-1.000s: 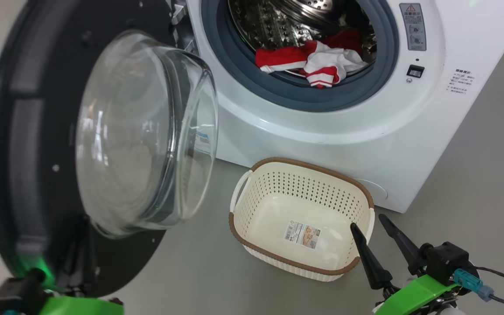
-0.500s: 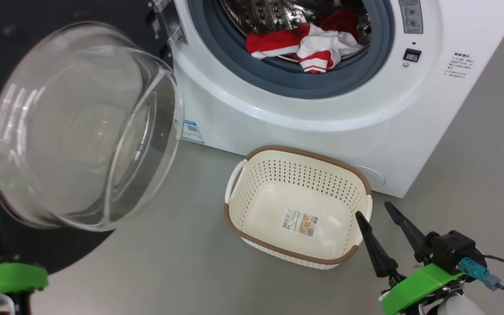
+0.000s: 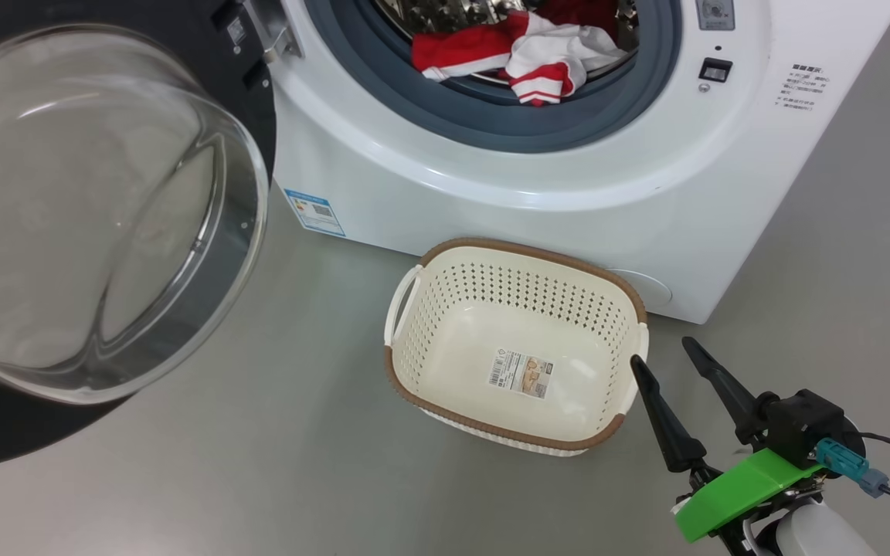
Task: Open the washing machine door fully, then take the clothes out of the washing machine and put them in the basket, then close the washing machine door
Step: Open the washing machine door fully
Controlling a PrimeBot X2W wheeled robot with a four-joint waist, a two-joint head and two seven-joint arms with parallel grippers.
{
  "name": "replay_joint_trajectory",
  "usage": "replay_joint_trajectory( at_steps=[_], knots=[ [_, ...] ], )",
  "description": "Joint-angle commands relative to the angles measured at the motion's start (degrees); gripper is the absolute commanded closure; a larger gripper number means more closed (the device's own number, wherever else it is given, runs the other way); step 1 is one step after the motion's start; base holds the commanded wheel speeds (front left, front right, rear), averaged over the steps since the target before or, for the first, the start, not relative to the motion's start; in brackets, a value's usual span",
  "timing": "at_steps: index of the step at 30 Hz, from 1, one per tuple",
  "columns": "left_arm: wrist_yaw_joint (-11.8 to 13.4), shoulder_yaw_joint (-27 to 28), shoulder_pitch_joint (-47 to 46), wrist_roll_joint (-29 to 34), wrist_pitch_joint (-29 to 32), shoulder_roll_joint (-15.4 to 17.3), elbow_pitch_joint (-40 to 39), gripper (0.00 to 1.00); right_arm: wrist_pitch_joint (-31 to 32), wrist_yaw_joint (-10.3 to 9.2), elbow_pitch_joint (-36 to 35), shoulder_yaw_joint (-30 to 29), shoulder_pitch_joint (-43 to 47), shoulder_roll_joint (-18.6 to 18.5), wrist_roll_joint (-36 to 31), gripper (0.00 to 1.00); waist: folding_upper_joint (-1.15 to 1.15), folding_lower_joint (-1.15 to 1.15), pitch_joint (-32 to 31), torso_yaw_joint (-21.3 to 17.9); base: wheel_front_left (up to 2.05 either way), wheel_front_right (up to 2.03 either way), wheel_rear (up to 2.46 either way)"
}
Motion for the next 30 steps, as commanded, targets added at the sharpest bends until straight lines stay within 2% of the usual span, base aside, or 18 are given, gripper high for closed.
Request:
replay_joint_trajectory(
  at_steps=[1, 8, 13, 22, 30],
  knots=[
    [0.0, 2.4, -1.8, 0.7, -0.3, 3.9, -0.4, 1.0, -0.5, 0.43, -1.4, 1.2, -1.4, -0.4, -0.4, 0.0, 0.0, 0.0, 0.1, -0.2, 0.0, 0.0, 0.0],
    [-0.3, 3.4, -3.1, 2.1, -0.3, 3.9, 1.7, 1.0, -0.5, 0.43, -1.2, 1.0, -1.2, -0.2, -0.1, 0.0, 0.0, 0.0, -0.7, -0.4, 0.0, 0.0, 0.0],
    [-0.4, 2.0, -2.2, 1.9, -0.3, 3.3, 1.9, 1.0, -0.5, 0.43, -1.2, 1.0, -0.7, 0.1, 0.3, 0.0, 0.0, 0.0, -2.0, -0.6, 0.0, 0.0, 0.0],
    [-0.4, -3.2, 4.1, 0.1, -0.3, 0.7, -2.8, 1.0, -0.5, 0.43, -1.8, 0.2, 0.2, 0.7, 0.6, 0.0, 0.0, 0.0, -4.0, -1.4, 0.0, 0.0, 0.0],
    [-0.4, -8.8, 11.4, -2.5, -0.3, -2.6, -10.9, 1.0, -0.5, 0.43, -2.5, -1.4, 1.4, 1.3, 0.9, 0.0, 0.0, 0.0, -5.2, -3.1, 0.0, 0.0, 0.0]
  ],
)
